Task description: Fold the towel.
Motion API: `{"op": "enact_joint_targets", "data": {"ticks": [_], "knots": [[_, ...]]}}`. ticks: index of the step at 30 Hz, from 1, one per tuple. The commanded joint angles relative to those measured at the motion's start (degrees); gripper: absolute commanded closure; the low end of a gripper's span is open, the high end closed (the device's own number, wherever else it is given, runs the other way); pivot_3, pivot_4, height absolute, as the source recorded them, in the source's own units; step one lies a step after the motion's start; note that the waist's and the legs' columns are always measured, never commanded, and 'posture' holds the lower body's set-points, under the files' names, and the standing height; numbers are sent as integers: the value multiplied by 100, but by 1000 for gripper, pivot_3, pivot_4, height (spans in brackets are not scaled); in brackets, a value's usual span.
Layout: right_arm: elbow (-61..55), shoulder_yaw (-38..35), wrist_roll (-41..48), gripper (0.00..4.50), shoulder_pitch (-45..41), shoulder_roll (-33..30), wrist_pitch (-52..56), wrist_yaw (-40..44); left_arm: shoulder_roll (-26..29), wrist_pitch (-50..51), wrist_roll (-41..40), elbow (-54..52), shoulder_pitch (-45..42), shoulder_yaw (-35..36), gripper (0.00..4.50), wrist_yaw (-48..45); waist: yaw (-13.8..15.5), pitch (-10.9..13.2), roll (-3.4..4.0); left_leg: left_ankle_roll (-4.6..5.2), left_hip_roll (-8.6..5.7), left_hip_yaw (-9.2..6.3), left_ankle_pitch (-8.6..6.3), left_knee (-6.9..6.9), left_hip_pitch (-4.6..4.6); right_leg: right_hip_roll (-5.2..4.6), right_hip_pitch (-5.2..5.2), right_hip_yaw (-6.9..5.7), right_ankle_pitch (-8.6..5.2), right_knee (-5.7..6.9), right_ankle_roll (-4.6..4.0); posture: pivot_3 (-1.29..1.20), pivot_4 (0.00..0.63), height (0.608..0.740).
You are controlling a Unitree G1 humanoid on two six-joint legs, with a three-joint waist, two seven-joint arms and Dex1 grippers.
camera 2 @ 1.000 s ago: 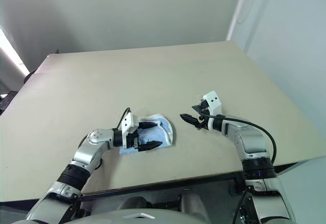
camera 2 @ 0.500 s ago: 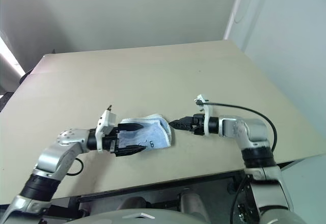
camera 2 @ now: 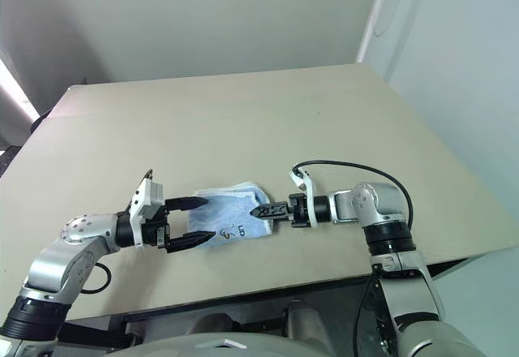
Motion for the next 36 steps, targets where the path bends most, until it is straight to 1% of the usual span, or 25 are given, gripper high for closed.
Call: {"op": "enact_joint_targets", "data": {"ticks": [1, 7, 13, 18, 21, 22, 27, 30, 31, 32, 36], "knots": [[53, 190, 25, 7, -97, 276, 151, -107, 45, 43, -154, -269, -6, 143, 32, 55, -51, 0, 0, 0, 0, 0, 0, -1, 0, 0, 0, 0, 0, 1, 0, 0, 0, 740], [283, 78, -8, 7, -247, 833, 122, -402, 67, 86, -128, -263, -30, 118, 32, 56, -182, -1, -1, 0, 1, 0, 0, -2, 3, 0, 0, 1, 1, 4, 1, 0, 0, 740], [616, -343, -60, 7, -333, 1440, 78, -902, 73, 87, -116, -237, -76, 103, 32, 35, -269, -2, -1, -2, 4, -1, 0, -5, 5, 2, 0, 1, 6, 7, 6, 0, 0, 740], [748, -614, -80, 7, -309, 1588, 81, -1132, 128, 41, -59, -190, -66, 118, 32, 11, -272, -2, -1, -2, 6, -1, 0, -5, 8, 2, 0, 1, 11, 9, 6, 0, 0, 740], [672, -662, -31, 571, -267, 1566, 165, -1137, 160, -21, -22, -106, -82, 139, 32, 13, -268, 0, 4, -3, 6, -1, 0, -5, 10, 3, 0, 1, 6, 10, -9, 0, 0, 740], [626, -660, 1, 866, -251, 1550, 199, -1121, 164, -32, -19, -82, -95, 149, 32, 20, -264, 2, 6, -3, 6, -1, 0, -5, 9, 3, 0, 1, 5, 9, -8, 0, 0, 740], [497, -927, 147, 2748, -290, 1579, 459, -1225, 189, -97, 4, 33, -139, 179, 32, 15, -254, 1, 6, -3, 3, -1, 0, -5, -24, -1, -26, 0, 14, 4, 9, 0, 0, 740], [323, -1078, 282, 3814, -274, 1555, 569, -1205, 202, -137, -3, 99, -158, 187, 32, 10, -251, -1, 5, -4, 0, -1, 1, 0, -80, -6, -75, 0, 18, 7, 10, 0, 0, 740], [257, -1160, 356, 4208, -273, 1550, 620, -1200, 205, -152, -2, 123, -165, 191, 32, 10, -248, 0, 5, -4, 0, -2, 1, 0, -82, -7, -77, -1, 18, 6, 10, 0, 0, 740], [183, -1277, 456, 4479, -283, 1540, 697, -1186, 207, -163, 0, 157, -180, 200, 32, 13, -246, 0, 6, -4, 0, -3, 1, 0, -83, -8, -77, -2, 18, 5, 9, 0, 0, 740], [-160, -1834, 871, 4479, -370, 1469, 960, -1106, 211, -209, 14, 294, -246, 246, 32, 11, -243, 1, 7, -4, 0, -3, 1, -1, -84, -9, -77, -3, 18, 2, 9, 0, 0, 740]]}}
